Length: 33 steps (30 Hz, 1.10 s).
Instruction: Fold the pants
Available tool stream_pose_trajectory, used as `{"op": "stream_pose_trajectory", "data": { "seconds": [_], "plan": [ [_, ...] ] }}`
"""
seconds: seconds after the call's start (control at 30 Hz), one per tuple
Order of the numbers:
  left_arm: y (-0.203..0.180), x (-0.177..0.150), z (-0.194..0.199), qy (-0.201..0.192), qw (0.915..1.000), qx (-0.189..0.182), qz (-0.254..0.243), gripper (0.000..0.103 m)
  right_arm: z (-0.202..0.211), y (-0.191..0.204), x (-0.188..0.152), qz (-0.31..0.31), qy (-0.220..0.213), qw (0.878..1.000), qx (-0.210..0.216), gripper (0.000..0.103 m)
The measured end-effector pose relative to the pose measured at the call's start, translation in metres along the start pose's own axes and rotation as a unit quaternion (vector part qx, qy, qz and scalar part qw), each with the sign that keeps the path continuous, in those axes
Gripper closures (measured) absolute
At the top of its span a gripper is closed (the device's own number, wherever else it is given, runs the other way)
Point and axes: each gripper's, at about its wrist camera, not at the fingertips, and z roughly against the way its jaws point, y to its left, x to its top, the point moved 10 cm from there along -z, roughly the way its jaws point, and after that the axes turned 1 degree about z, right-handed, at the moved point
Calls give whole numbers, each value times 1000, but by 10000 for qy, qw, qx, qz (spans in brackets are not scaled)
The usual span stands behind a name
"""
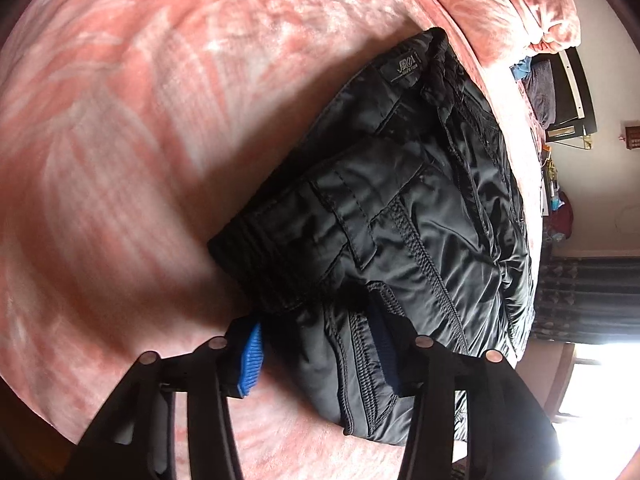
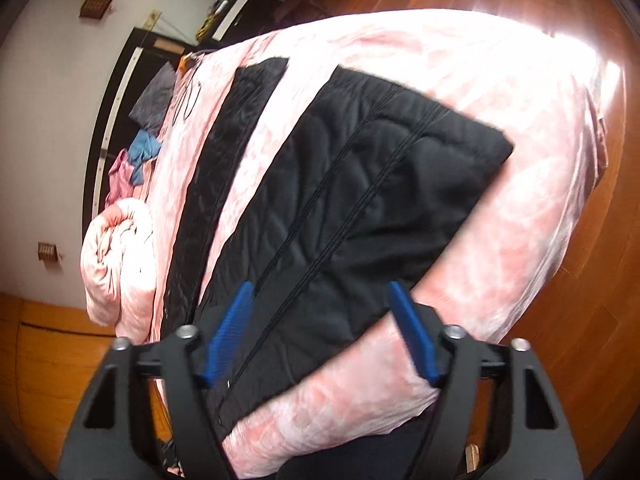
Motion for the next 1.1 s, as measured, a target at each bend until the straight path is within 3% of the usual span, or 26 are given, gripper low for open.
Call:
{"op": "stream_pose_trajectory", "data": {
  "seconds": [0.17, 0.27, 0.33, 0.37, 0.4, 0.57, 0.7, 0.8, 0.93, 0.97, 1.0, 1.03, 1.07, 1.1],
  "plan": [
    [0, 1, 0, -53, 9999, 96, 61, 50, -2, -41, 27, -550, -173, 9982, -159, 21],
    [3, 1, 0, -120, 9996, 256, 90, 63, -14, -52, 35, -666, -157, 9976, -131, 23],
    [4, 0, 1, -106, 9995, 146, 243, 79, -26, -57, 36, -732, -25, 9973, -87, 44],
    [5, 1, 5, -126, 9993, 66, 353, 83, -29, -58, 36, -770, -11, 9970, -67, 67],
    [4, 1, 9, -178, 9991, 38, 393, 86, -28, -56, 35, -765, -28, 9971, -40, 82],
    [6, 2, 39, -477, 9980, 85, 417, 89, -11, -28, 24, -322, -35, 9995, 7, 90],
    [26, 1, 41, -334, 9974, 143, 627, 89, -20, -29, 12, -120, 144, 9996, -224, 90],
    [31, 0, 31, -360, 9979, 378, 370, 81, -32, -45, 10, -211, 200, 9988, -400, 90],
    [34, -1, 29, -332, 9977, 342, 474, 67, -26, -46, 8, -162, 229, 9987, -419, 87],
    [36, -3, 33, -318, 9975, 417, 468, 63, -23, -44, 8, -78, 281, 9985, -454, 77],
    [38, -1, 42, -394, 9966, 629, 371, 47, -18, -41, 9, 5, 312, 9980, -553, 48],
    [40, 4, 55, -548, 9941, 905, 241, 27, -7, -41, 13, 109, 200, 9970, -740, 33],
    [40, 10, 67, -727, 9912, 1098, 95, 19, 3, -41, 19, 238, 73, 9954, -926, 25],
    [33, 22, 81, -947, 9878, 1225, -144, 15, 14, -40, 25, 380, 6, 9931, -1106, 25]
  ]
}}
